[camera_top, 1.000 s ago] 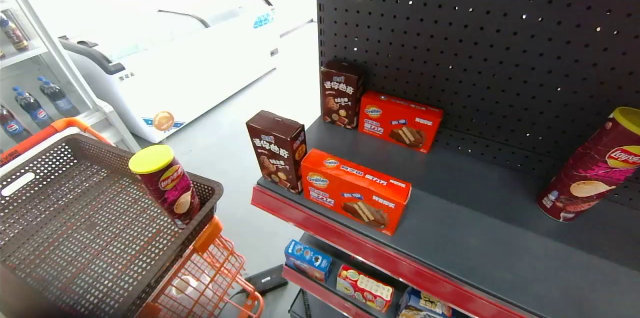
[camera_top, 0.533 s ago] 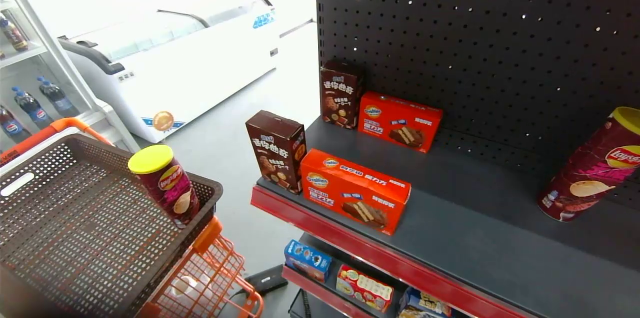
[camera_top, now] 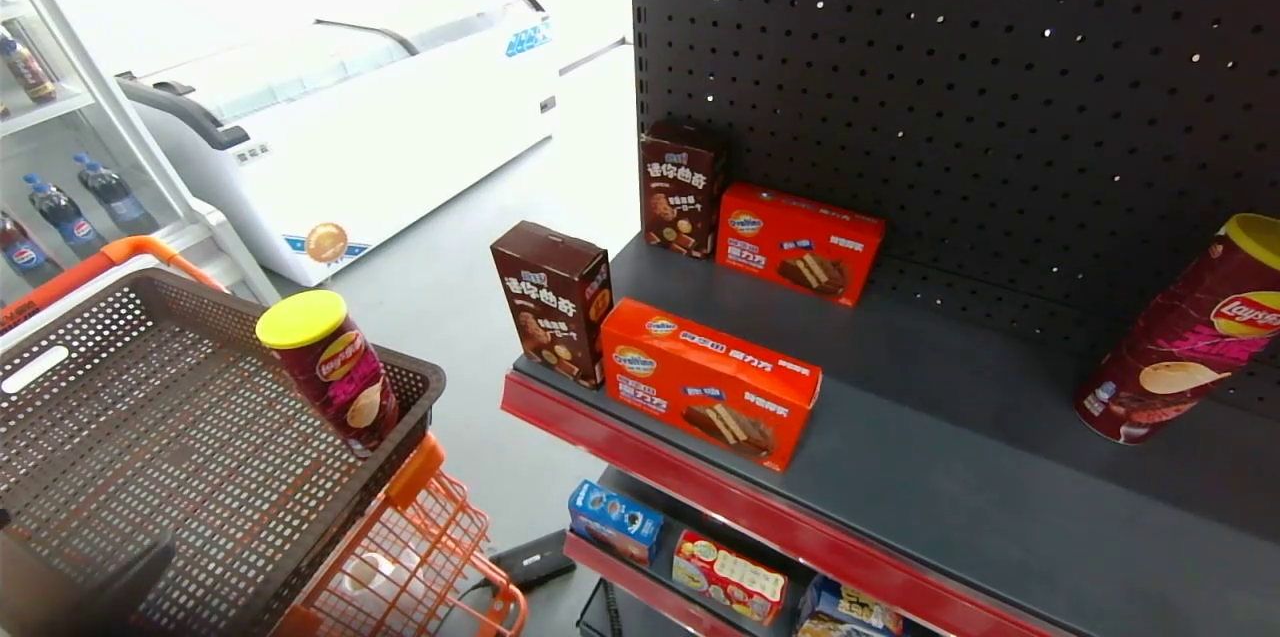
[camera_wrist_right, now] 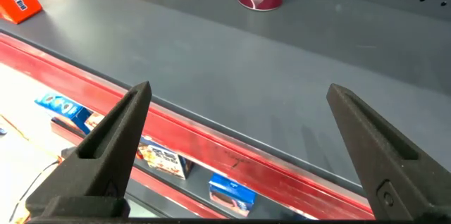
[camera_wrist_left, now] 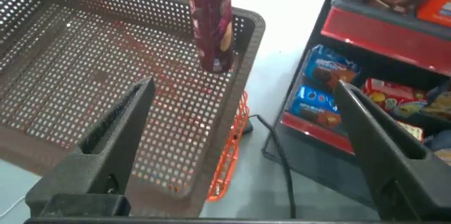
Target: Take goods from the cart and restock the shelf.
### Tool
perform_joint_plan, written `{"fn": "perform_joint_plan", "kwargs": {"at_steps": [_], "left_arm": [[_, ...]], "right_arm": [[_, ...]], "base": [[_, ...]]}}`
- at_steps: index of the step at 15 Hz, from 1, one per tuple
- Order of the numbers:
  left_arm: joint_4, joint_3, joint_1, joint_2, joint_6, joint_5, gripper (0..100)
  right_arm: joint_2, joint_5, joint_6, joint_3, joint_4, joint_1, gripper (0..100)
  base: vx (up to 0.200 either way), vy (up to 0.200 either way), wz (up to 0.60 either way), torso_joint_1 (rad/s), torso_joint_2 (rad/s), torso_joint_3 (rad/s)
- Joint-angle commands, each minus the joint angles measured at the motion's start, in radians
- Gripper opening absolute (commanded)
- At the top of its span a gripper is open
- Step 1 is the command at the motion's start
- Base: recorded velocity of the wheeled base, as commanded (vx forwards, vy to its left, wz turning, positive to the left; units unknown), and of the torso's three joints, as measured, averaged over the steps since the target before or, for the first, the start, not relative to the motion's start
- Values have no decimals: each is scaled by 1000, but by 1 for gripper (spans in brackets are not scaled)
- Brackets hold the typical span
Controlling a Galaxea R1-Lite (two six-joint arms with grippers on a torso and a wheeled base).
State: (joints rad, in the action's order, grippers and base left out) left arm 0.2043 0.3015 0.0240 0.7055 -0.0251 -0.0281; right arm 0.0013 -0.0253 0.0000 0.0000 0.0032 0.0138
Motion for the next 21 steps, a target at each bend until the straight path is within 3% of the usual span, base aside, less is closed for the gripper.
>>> {"fn": "perform_joint_plan", "kwargs": {"at_steps": [1,3,5,6,7,9,10,11,17,21], "left_arm": [[241,84,108,445,-4,-69,100],[334,100,112,595,-6,-159,100],[529,87,112,738,-9,-187,100],[675,76,114,824,-13,-187,100],[819,64,129,907,-39,-185,100],[966,53,175,1013,-159,-185,100],[1005,51,200,1060,-205,-188,100],[1029,53,206,1094,-214,-185,100],[1093,84,195,1200,-213,-184,100],[1090,182,182,1281,-177,-182,100]], "right_arm": [[0,1,0,0,0,0,100],[0,-1,0,0,0,0,100],[0,-1,0,0,0,0,100],[0,1,0,0,0,0,100],[0,1,0,0,0,0,100],[0,-1,0,0,0,0,100],[0,-1,0,0,0,0,100],[0,-1,0,0,0,0,100],[0,1,0,0,0,0,100],[0,-1,0,0,0,0,100]], "base": [[0,0,0,0,0,0],[0,0,0,0,0,0],[0,0,0,0,0,0],[0,0,0,0,0,0],[0,0,0,0,0,0],[0,0,0,0,0,0],[0,0,0,0,0,0],[0,0,0,0,0,0],[0,0,0,0,0,0],[0,0,0,0,0,0]]}}
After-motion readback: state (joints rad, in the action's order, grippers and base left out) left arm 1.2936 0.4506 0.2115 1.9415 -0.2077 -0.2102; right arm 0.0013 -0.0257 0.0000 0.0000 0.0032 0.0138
